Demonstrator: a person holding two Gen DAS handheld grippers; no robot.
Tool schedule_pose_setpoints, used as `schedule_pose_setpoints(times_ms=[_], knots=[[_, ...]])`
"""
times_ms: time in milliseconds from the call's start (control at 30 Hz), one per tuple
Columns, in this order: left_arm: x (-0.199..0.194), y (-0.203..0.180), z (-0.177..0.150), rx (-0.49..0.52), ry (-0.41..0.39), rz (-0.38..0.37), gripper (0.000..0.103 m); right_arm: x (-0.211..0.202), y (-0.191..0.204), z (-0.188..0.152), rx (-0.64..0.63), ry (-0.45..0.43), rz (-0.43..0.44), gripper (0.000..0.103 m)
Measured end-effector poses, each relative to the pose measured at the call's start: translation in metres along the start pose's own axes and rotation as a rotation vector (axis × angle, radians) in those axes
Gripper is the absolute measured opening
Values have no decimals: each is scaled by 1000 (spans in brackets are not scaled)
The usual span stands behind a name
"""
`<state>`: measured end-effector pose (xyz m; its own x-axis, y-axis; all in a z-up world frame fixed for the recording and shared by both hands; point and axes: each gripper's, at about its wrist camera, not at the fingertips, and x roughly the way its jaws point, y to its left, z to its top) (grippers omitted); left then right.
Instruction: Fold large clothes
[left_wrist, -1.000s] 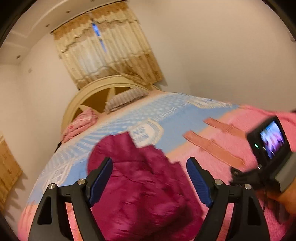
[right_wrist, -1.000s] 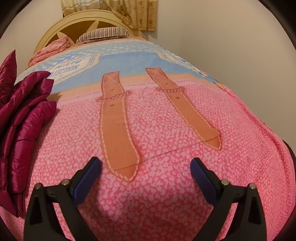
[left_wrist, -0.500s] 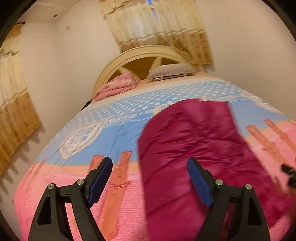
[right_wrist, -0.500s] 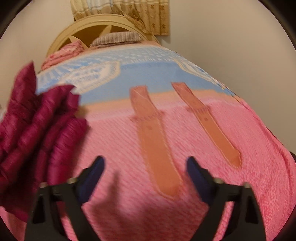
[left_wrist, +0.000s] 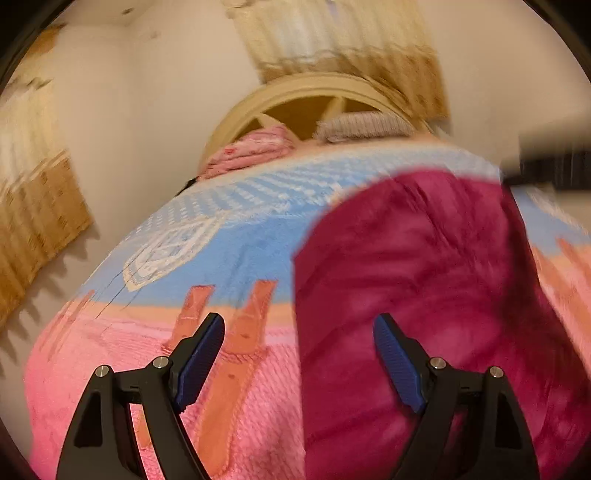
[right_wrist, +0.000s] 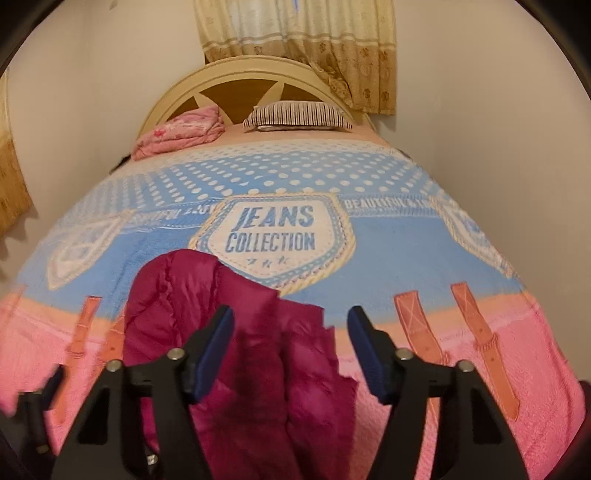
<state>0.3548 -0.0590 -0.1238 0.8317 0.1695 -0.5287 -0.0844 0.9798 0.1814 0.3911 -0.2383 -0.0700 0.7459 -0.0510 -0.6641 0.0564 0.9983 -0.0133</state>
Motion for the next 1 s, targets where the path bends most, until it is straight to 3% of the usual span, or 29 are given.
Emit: schedule_pose_setpoints(times_ms=[67,133,267,400,633,1000], knots=[[8,16,16,-70,3,6,86,15,8,-9,-6,26,-20,61],[21,19,23,-77,24,8,88,31,7,-24,-6,54,-41,61],[48,-3,18,-2,85,1,88,43,-10,-59,26,102,-48,61],[53,-32,0,68,71,13,88,41,-29,-88,57,80,-68,61],[65,-53,-8,123,80,41,88,50,-37,-102,101,59,-48,61],[81,-56,-15,104,116,19,90,62,-42,-111,137,65,-2,61]])
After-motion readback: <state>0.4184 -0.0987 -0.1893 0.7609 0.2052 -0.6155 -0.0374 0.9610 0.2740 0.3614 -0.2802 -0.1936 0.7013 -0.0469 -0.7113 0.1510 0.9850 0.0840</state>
